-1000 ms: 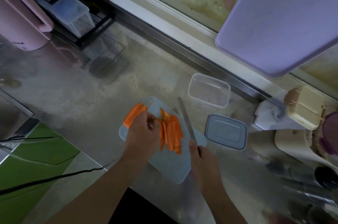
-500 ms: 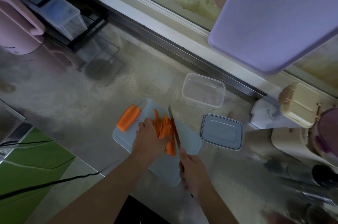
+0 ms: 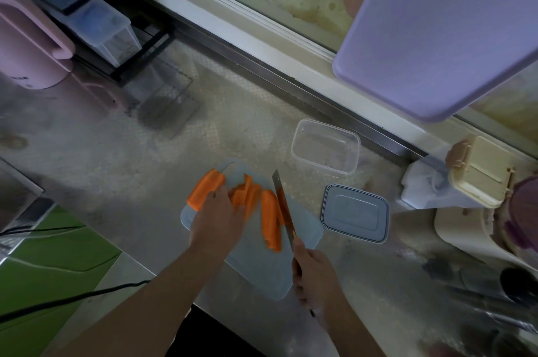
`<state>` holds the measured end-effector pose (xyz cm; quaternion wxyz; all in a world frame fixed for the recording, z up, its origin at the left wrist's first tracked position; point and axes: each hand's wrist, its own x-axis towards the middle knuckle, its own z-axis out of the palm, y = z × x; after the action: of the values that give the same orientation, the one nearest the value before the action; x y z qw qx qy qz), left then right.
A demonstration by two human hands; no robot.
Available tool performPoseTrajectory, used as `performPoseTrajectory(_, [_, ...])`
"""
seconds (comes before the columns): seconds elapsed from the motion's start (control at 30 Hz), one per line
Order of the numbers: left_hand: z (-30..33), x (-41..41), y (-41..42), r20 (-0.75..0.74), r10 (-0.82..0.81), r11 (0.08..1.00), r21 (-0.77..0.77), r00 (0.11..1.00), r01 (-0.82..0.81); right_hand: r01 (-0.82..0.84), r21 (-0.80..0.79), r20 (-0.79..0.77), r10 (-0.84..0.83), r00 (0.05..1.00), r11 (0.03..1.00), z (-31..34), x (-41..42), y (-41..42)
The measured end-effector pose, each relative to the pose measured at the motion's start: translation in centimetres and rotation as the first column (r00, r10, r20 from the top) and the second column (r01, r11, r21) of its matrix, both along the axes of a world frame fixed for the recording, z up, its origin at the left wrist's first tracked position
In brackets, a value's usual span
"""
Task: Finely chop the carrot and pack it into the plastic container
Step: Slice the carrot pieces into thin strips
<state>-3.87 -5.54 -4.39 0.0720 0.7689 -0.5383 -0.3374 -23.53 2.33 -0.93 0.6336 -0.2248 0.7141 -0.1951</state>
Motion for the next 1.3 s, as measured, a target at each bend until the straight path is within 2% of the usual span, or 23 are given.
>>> performPoseTrajectory(0.17, [0.9,-0.1,0.5,0.207,-0.142,0.989,-0.007,0.968,0.146,0.005,0.034,-0.021,-0.004,1.0,0.999,0.2,0.1,-0.2])
performPoseTrajectory(0.27, [1.2,-0.9,0.5,0.169,-0.185,0.959,-0.183,0.968,0.215,-0.008,0.098,0.014,0.007,1.0,0.995,0.8,0.0,-0.4])
performPoseTrajectory(0.33, [1.0,-1.7,0.3,0.105,-0.298,0.916,-0.248,0.949,0.315,0.002,0.102,0.024,-0.004,1.0,0.995,1.1,-0.2,-0.4])
performPoseTrajectory(0.43, [0.3,-3.1,-0.2,-0.014,-0.393,0.913,-0.126,0.92,0.388,0.049,0.081,0.025,-0.051,0.998,0.996,1.3,-0.5,-0.3])
performPoseTrajectory(0.5, [-0.3,-3.8,-0.4,0.025,-0.414,0.91,-0.028,0.91,0.414,0.063,0.082,0.034,-0.066,0.997,0.995,1.2,-0.6,-0.2])
performPoseTrajectory(0.7, [-0.5,-4.3,-0.5,-0.074,-0.306,0.952,-0.035,0.949,0.305,0.039,0.119,0.046,-0.045,0.998,0.992,0.6,-0.4,0.8])
performPoseTrajectory(0.9, [-0.2,-4.1,0.2,-0.073,-0.306,0.951,-0.073,0.949,0.301,0.017,0.108,0.071,-0.025,0.997,0.994,0.7,-0.6,1.7])
performPoseTrajectory(0.97, [-0.2,-4.2,0.3,-0.069,-0.287,0.958,-0.04,0.955,0.285,0.055,0.088,0.037,-0.058,0.998,0.995,0.7,-0.8,1.8])
performPoseTrajectory(1.07, [-0.2,-4.6,0.3,0.016,-0.279,0.959,0.065,0.96,0.277,0.103,0.078,0.014,-0.104,0.994,0.992,0.4,-1.0,1.7])
performPoseTrajectory(1.3, [0.7,-5.4,-0.5,0.074,-0.239,0.96,0.169,0.968,0.224,0.069,0.084,0.044,-0.073,0.996,0.994,-0.5,-1.1,1.5])
